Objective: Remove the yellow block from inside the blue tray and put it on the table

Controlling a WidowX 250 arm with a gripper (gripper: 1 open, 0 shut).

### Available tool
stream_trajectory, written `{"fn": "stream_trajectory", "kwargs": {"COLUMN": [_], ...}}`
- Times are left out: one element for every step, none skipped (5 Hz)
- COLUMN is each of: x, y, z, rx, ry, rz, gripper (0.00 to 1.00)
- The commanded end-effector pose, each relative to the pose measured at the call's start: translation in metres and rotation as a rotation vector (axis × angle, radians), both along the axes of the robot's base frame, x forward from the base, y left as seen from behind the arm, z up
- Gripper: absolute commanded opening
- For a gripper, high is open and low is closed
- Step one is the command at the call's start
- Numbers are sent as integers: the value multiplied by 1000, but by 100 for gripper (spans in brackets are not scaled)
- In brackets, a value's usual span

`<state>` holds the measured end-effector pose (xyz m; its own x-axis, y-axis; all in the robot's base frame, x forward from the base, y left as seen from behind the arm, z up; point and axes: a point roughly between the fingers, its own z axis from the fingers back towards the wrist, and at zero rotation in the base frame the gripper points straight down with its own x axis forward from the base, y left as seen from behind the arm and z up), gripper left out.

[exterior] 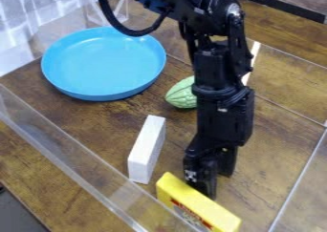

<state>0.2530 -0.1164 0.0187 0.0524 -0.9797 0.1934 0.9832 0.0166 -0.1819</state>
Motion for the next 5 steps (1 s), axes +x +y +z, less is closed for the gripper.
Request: {"fn": "stream_trajectory", "kwargs": {"x": [0,1,0,0,0], "y": [20,15,9,14,12], "z": [-1,-2,-2,-2,0], "rx": [16,22,28,34,39], "ry": [12,13,18,21,25], "rz": [39,3,-30,-93,-81], "gripper": [100,100,100,100,100]}}
